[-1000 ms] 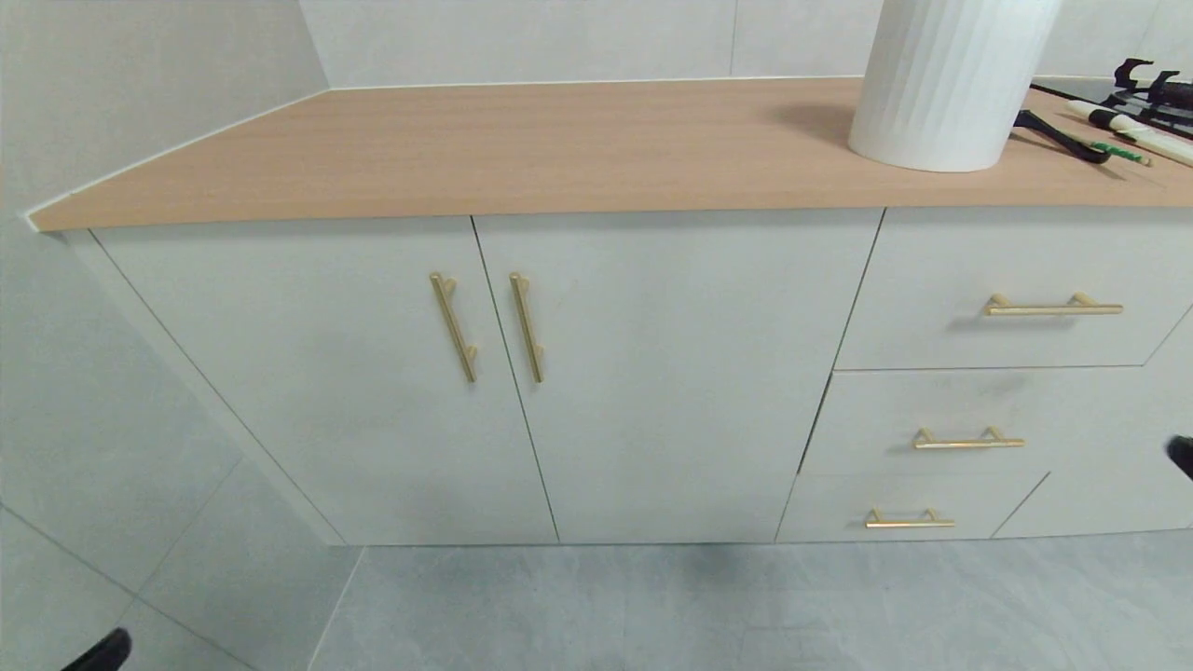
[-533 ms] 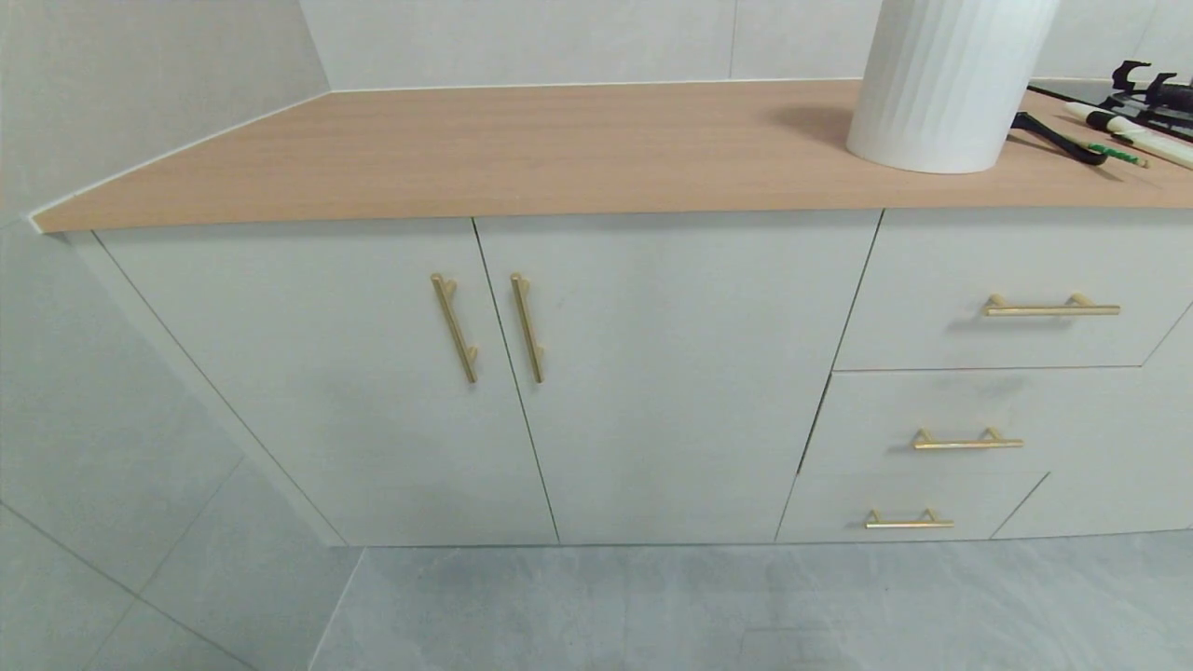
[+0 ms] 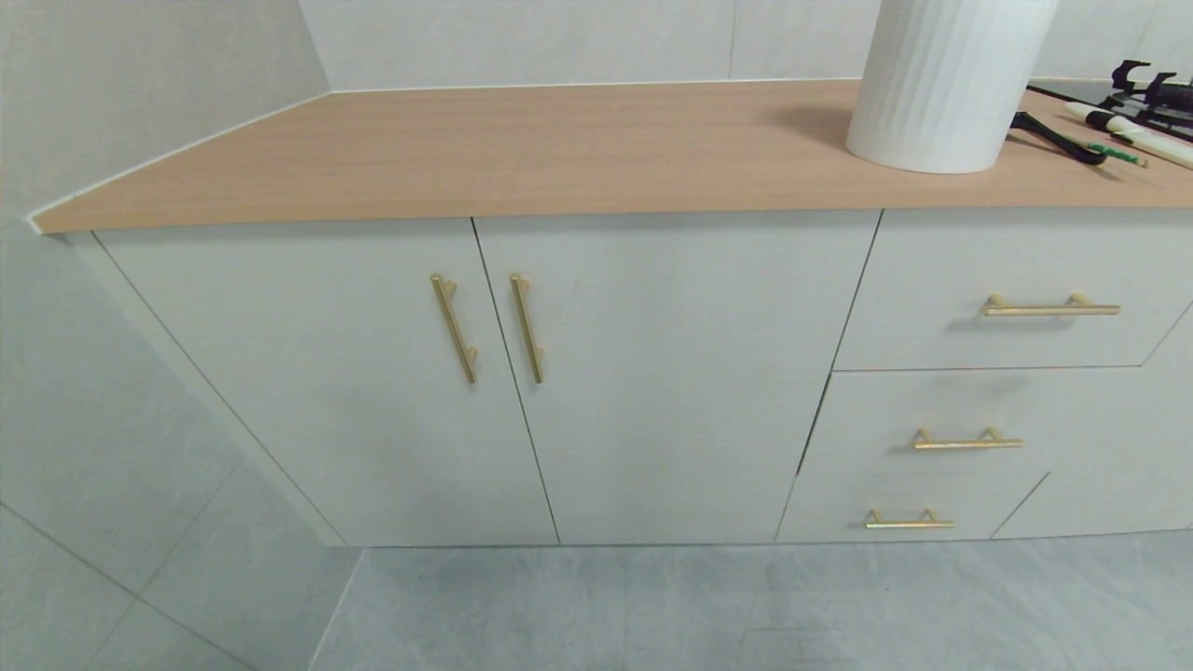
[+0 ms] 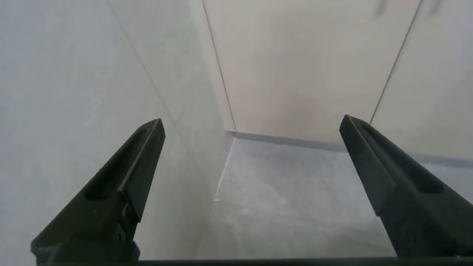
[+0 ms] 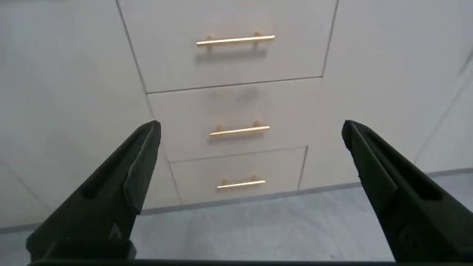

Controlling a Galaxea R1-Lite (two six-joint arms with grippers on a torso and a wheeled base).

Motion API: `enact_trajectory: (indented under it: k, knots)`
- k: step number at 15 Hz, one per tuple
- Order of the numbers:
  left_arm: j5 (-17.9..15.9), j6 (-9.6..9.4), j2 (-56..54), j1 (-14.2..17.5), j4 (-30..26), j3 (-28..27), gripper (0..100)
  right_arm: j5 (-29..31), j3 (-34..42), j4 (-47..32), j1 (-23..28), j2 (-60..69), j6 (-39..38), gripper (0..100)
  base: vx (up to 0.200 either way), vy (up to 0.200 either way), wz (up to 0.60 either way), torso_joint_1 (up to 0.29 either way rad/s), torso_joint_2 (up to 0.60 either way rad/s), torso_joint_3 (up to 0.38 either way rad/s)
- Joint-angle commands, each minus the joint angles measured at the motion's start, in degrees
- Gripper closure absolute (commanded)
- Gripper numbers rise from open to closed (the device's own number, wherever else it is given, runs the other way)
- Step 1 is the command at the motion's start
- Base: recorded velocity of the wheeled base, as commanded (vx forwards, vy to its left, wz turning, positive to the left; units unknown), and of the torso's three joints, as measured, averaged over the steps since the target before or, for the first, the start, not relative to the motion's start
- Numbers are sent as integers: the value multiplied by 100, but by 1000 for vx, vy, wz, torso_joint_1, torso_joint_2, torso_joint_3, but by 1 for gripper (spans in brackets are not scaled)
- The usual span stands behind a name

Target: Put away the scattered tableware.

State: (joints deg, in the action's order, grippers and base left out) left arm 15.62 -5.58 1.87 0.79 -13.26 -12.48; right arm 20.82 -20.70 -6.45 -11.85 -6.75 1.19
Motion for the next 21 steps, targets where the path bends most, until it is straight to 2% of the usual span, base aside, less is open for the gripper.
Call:
enact_trajectory:
  k: [1, 3, 4, 5, 6, 7, 8, 9, 10, 12, 14, 15, 16, 18, 21]
  knots:
    - [3, -22, -107, 9, -1, 71, 0, -395, -215, -23, 561, -362, 21, 0, 0, 0, 0, 0, 0, 0]
    - [82, -13, -187, -27, 140, 554, 0, -201, 400, 47, 798, 130, 21, 0, 0, 0, 0, 0, 0, 0]
    - [100, 31, -187, -27, 324, 642, 0, -236, 558, 118, 1229, 482, 65, 0, 0, 0, 0, 0, 0, 0]
    - [91, 49, -187, -27, 368, 659, 0, -307, 620, 118, 1273, 570, 83, 0, 0, 0, 0, 0, 0, 0]
    - [82, 101, -187, -27, 606, 782, 0, -412, 1226, 311, 1229, 658, 408, 0, 0, 0, 0, 0, 0, 0]
    - [73, 189, -187, -27, 685, 835, 0, -377, 1490, 636, 1229, 667, 408, 0, 0, 0, 0, 0, 0, 0]
    - [64, 216, -187, -27, 825, 914, 0, -386, 1938, 1146, 1229, 667, 434, 0, 0, 0, 0, 0, 0, 0]
    - [12, 207, -187, -35, 975, 976, 0, -403, 2070, 1172, 1229, 658, 443, 0, 0, 0, 0, 0, 0, 0]
    - [-217, 207, -187, -35, 1124, 1046, 0, -439, 2061, 847, 1229, 658, 399, 0, 0, 0, 0, 0, 0, 0]
    - [-902, 277, -187, -35, 1397, 1178, 0, -711, 2070, 970, 1220, 658, 408, 0, 0, 0, 0, 0, 0, 0]
    - [-1289, 453, -187, -35, 1353, 1222, 0, -1397, 2070, 979, 1211, 658, 425, 0, 0, 0, 0, 0, 0, 0]
    - [-1491, 462, -187, -35, 1318, 1240, 0, -2029, 2070, 873, 1211, 658, 443, 0, 0, 0, 0, 0, 0, 0]
    - [-1491, 470, -187, -35, 1309, 1240, 0, -2240, 2044, 522, 1211, 658, 408, 0, 0, 0, 0, 0, 0, 0]
    - [-1491, 541, -187, -35, 1335, 1240, 0, -2258, 2070, 636, 1203, 658, 171, 0, 0, 0, 0, 0, 0, 0]
    - [-1491, 550, -187, -35, 1335, 1240, 0, -2223, 2070, 636, 1203, 667, 74, 0, 0, 0, 0, 0, 0, 0]
